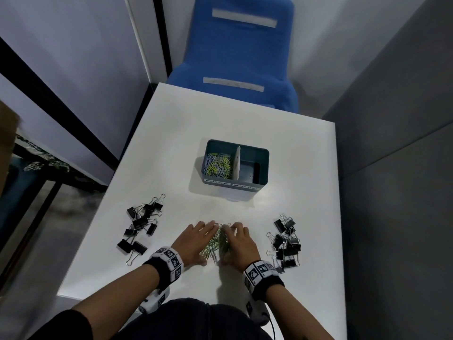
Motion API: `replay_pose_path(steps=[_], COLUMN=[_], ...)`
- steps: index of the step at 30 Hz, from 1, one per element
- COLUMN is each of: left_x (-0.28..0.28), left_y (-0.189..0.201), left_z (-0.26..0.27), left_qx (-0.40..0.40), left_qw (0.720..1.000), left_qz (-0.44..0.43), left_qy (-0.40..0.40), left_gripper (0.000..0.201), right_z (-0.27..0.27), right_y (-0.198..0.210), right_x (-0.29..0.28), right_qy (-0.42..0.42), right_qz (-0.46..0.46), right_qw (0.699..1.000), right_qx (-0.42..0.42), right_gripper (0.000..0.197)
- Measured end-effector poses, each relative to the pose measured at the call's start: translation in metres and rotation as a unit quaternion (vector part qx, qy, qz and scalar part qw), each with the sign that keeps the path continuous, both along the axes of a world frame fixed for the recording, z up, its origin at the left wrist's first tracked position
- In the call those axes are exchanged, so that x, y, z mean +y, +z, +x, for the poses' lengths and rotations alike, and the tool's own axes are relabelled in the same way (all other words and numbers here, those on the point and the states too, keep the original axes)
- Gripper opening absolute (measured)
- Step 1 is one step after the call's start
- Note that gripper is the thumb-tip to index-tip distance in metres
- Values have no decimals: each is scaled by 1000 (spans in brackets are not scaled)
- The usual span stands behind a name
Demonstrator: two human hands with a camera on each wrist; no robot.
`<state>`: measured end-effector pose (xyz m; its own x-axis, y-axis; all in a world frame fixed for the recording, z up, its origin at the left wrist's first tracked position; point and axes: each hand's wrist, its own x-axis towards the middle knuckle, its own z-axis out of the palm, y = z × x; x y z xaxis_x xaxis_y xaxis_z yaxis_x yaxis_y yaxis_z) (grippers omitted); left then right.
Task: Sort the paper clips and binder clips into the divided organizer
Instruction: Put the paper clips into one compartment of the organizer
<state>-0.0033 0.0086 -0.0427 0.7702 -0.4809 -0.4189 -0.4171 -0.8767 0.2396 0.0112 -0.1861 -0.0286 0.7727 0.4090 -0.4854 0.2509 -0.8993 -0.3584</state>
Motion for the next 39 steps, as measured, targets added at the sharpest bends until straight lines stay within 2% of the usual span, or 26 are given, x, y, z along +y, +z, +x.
replay_pose_path(steps=[2, 6, 10, 15, 19, 22, 26, 28, 31, 33, 35, 39], left_x=[1, -2, -7, -6, -3, -1, 2, 0, -2, -2, 0, 7], left_y=[-5, -9, -3, 0, 5, 17, 56, 82, 113, 127, 136, 133], left_z=[-5, -11, -5, 2, 9, 15, 43, 68, 116, 144, 163, 161], left_qx=[-4, 2, 10, 21, 43, 29, -29, -66, -129, -156, -160, -138], left_qw=[999, 988, 983, 969, 944, 931, 921, 913, 892, 878, 875, 890], left_qz=[-40, -112, -131, -163, -205, -236, -293, -316, -343, -353, -355, -319], left_qy=[26, 101, 126, 186, 253, 278, 256, 251, 265, 282, 289, 295], left_gripper=[102, 76, 33, 12, 9, 11, 7, 6, 7, 7, 8, 20], right_z=[-5, -6, 0, 5, 9, 11, 11, 10, 10, 13, 24, 67], right_y=[0, -2, -9, -12, -15, -16, -10, -6, 2, 12, 26, 63], right_x=[3, 10, 13, 7, 1, -5, -8, -9, -9, -5, 0, 11], right_qy=[8, -33, -54, -89, -116, -144, -192, -211, -219, -214, -211, -202], right_qz=[11, 32, 29, 69, 84, 97, 114, 115, 114, 122, 134, 161], right_qw=[1000, 999, 998, 993, 989, 985, 975, 970, 968, 969, 968, 966], right_qx=[-15, -28, -31, -34, -25, -14, 10, 24, 34, 29, 13, -17], right_gripper=[81, 51, 34, 17, 12, 9, 5, 10, 17, 13, 2, 7])
